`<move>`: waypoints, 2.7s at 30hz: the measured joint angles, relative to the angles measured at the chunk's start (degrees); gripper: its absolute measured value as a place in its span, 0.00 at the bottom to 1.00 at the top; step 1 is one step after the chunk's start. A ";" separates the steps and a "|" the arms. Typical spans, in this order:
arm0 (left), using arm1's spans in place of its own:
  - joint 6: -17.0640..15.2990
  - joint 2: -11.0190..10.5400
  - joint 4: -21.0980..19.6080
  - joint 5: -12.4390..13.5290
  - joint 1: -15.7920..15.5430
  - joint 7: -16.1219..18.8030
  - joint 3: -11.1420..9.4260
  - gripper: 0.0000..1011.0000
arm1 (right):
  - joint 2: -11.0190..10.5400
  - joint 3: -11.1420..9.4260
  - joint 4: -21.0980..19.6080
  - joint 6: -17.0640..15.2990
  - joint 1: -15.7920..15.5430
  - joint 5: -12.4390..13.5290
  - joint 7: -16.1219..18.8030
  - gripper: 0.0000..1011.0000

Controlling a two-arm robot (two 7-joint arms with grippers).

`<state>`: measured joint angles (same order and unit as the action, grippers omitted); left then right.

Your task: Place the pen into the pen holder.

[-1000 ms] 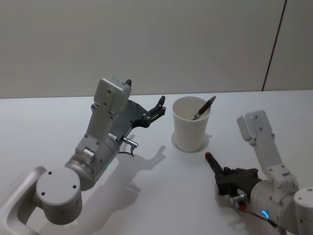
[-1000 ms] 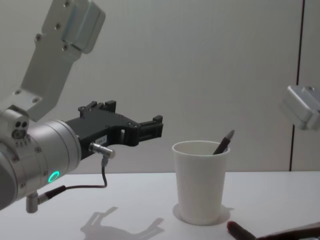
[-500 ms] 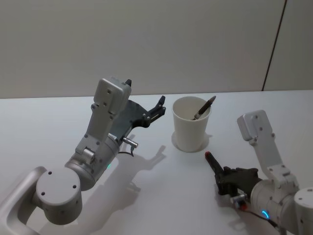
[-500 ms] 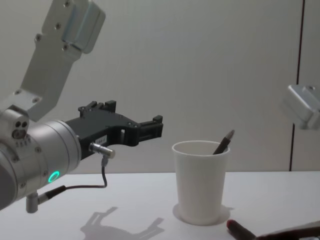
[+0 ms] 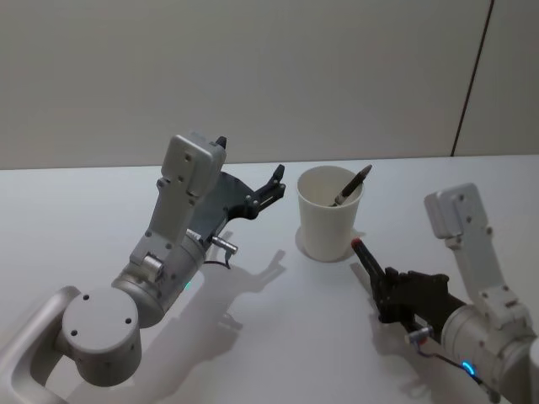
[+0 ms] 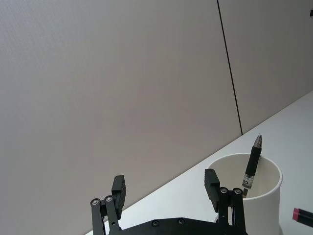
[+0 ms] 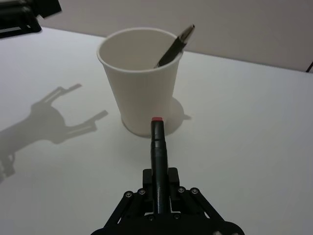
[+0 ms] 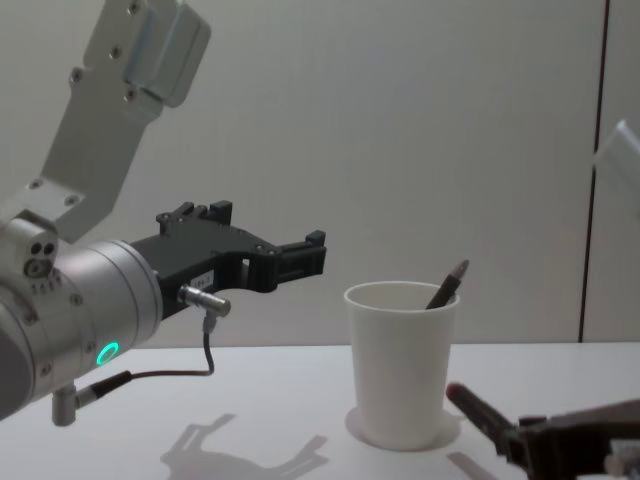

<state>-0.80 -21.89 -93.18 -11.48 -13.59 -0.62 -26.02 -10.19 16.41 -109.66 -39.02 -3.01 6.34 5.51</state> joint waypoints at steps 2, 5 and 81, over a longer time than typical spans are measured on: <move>0.00 0.00 0.00 0.00 0.00 0.00 0.00 0.99 | -0.44 -0.20 -0.40 1.46 -0.39 0.35 0.54 0.18; 0.00 0.00 0.00 0.00 0.00 0.00 0.00 0.99 | -1.60 -0.79 -1.45 5.05 -1.34 1.46 1.99 0.18; 0.00 0.00 0.00 0.00 0.00 0.00 0.00 0.99 | 2.36 -1.89 15.22 45.19 11.99 -7.07 7.07 0.18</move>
<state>-0.80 -21.89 -93.18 -11.48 -13.59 -0.63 -26.02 -7.82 14.52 -94.43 6.17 8.98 -0.73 12.58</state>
